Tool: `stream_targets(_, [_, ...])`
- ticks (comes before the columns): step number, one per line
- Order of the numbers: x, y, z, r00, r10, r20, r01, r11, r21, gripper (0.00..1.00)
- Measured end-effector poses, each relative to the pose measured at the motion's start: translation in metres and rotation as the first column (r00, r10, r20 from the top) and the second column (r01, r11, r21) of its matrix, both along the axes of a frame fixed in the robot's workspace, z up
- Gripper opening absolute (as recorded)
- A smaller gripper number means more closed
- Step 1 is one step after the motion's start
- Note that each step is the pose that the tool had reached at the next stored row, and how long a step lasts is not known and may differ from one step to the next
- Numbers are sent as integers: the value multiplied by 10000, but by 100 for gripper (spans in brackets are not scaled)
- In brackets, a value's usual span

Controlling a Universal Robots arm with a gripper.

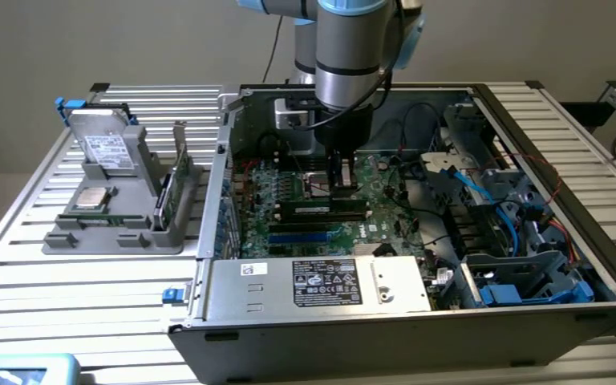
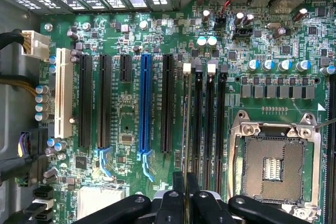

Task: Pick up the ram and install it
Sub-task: 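Insert the ram into the slot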

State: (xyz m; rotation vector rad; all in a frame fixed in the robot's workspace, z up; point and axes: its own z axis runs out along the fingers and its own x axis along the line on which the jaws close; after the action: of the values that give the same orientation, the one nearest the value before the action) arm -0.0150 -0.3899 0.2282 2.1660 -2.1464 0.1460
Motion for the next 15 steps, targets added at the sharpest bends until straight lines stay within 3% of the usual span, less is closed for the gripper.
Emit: stream_targets(15, [-4,10,-16,10000,-3,2,3,10000,1,13])
